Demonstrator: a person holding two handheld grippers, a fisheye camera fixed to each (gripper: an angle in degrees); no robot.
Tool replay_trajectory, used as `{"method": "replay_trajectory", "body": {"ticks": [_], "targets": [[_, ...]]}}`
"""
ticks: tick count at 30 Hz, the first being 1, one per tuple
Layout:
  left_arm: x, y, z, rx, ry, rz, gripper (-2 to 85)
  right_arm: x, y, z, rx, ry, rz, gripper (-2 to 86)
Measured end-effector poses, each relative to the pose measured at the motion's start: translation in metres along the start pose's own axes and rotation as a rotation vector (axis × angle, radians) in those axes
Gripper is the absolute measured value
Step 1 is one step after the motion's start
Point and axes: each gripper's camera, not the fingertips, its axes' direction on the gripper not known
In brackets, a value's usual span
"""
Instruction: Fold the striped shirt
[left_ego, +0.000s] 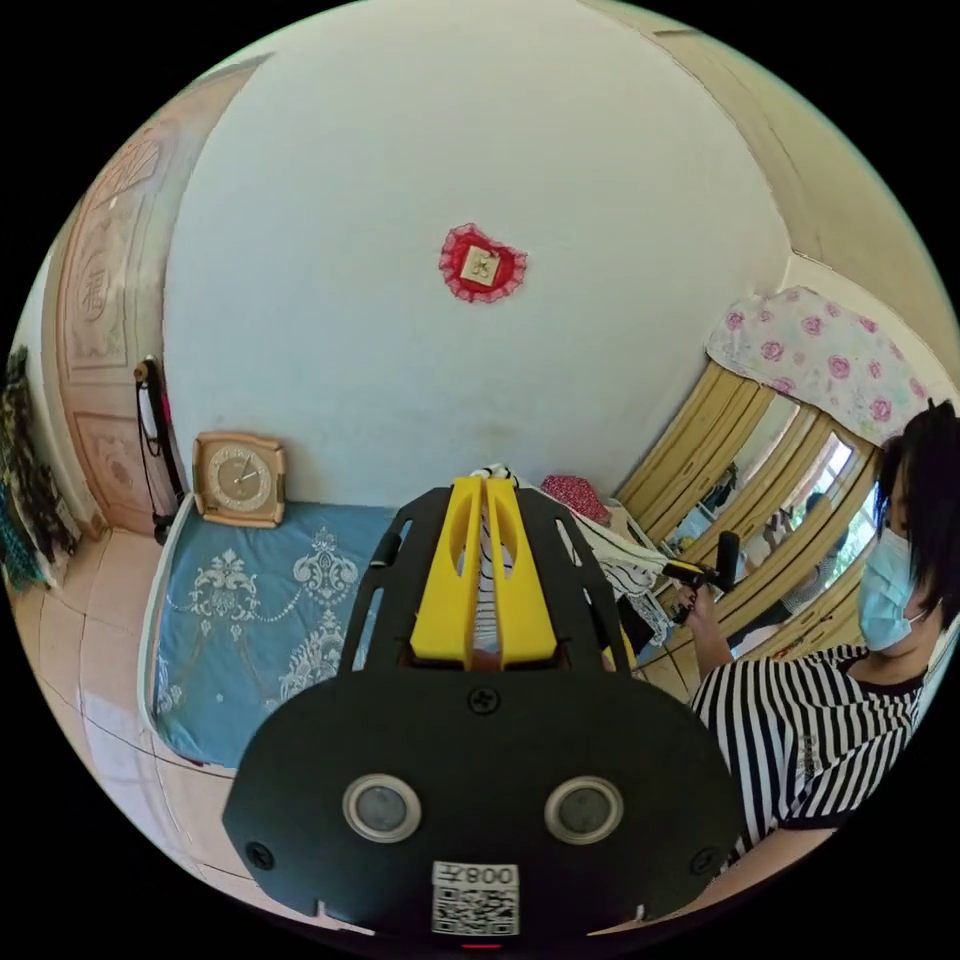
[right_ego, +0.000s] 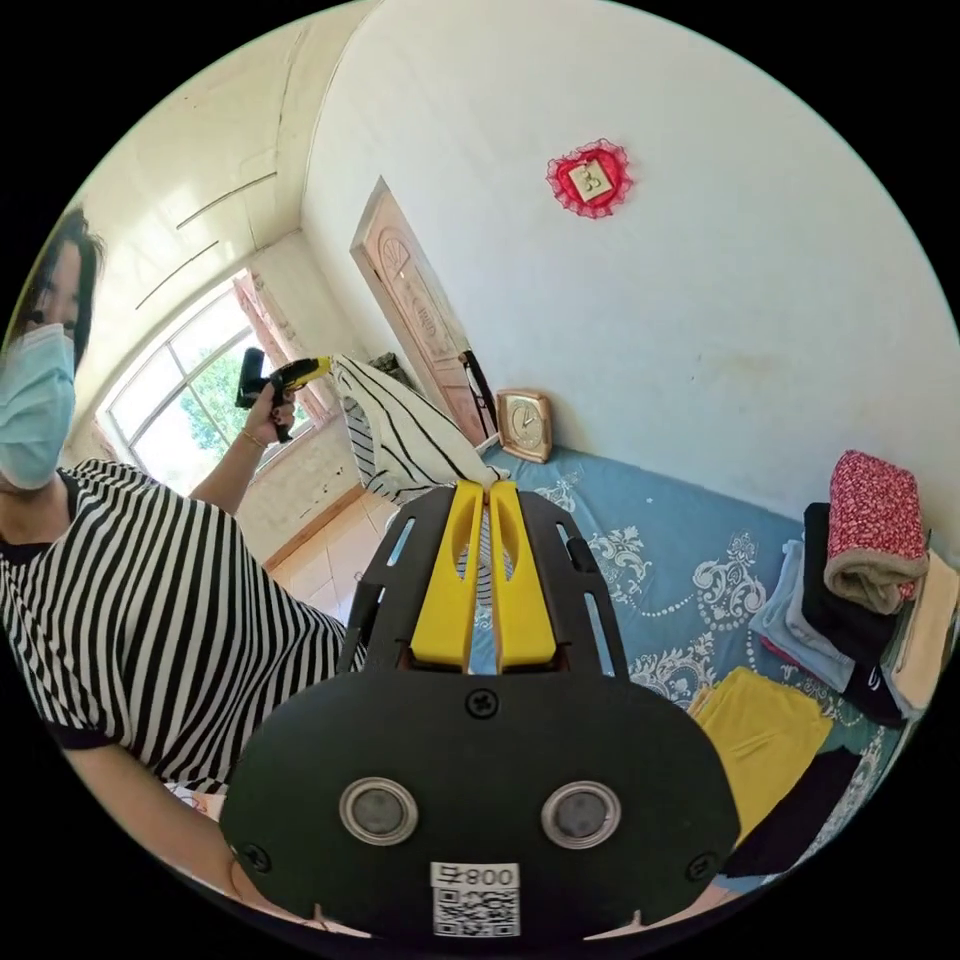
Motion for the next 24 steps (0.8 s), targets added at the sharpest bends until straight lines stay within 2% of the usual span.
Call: {"method": "replay_trajectory", "body": {"ticks": [9, 14, 18, 24], "targets": [[-0.115, 0.030, -0.089, 0.037, 0.072, -0.045, 0.4, -0.011, -0.047, -0.027, -0.099, -0.132, -0.099, 0.6], [-0.173, 0.021, -0.135, 0.018, 0.048, -0.024, 0.4, -0.004, -0.077, -0.032, -0.124, -0.172, -0.103, 0.5], [-0.220, 0.001, -0.148, -0.022, 0.015, -0.013, 0.4, 0.014, -0.109, -0.021, -0.159, -0.157, -0.088, 0.5], [-0.345, -0.054, -0.132, -0.062, 0.032, -0.052, 0.5, 0.078, -0.180, 0.039, -0.284, -0.107, -0.020, 0.7]]}}
